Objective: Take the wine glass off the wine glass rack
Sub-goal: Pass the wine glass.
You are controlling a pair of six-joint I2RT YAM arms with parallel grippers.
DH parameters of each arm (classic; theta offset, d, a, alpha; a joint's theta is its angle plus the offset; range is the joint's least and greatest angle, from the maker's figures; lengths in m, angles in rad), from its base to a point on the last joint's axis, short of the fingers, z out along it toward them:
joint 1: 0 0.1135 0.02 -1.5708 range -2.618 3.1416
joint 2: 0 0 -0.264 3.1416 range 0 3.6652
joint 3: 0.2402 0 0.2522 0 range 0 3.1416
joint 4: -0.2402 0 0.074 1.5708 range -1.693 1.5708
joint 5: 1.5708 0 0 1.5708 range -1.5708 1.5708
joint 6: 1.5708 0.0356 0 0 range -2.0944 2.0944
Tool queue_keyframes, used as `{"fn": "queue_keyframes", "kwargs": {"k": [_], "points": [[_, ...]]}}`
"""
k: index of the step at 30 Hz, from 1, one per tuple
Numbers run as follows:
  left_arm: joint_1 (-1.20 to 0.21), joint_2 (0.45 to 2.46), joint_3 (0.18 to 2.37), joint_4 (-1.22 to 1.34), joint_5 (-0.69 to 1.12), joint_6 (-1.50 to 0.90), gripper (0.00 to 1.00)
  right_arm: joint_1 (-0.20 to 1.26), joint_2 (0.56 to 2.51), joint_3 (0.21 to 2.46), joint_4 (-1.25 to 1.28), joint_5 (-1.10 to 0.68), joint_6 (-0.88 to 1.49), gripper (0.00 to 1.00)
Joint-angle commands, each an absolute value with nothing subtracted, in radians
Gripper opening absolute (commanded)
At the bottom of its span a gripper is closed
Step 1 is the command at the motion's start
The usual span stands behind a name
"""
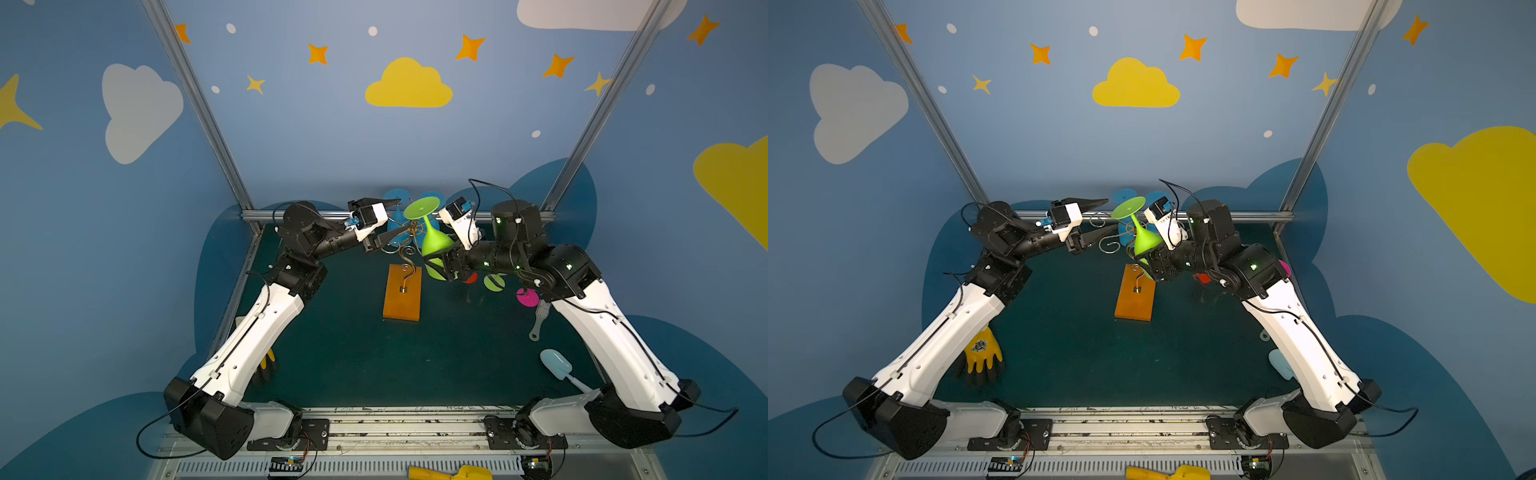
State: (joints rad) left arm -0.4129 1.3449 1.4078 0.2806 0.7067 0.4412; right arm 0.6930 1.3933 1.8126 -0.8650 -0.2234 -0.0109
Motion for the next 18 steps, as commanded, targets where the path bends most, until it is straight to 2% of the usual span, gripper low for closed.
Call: {"fn": "queue_keyframes", "kwargs": {"k": [1, 7, 13, 18], "points": [[-0.418, 1.356, 1.434, 0.306, 0.707, 0.465, 0.50, 0.708, 1.400, 1.841, -0.869, -0.247, 0.000, 0.42], [-0.419, 1.371, 1.443, 0.318, 0.701, 0.467, 0.40, 0.731, 1.414, 1.842, -0.880, -0.246, 0.003, 0.42], [-0.420, 1.380, 1.447, 0.311, 0.697, 0.469, 0.25, 0.744, 1.410, 1.836, -0.882, -0.241, 0.004, 0.43], [-0.420, 1.368, 1.420, 0.343, 0.656, 0.453, 0.11, 0.747, 1.401, 1.827, -0.875, -0.249, 0.011, 0.53]]}}
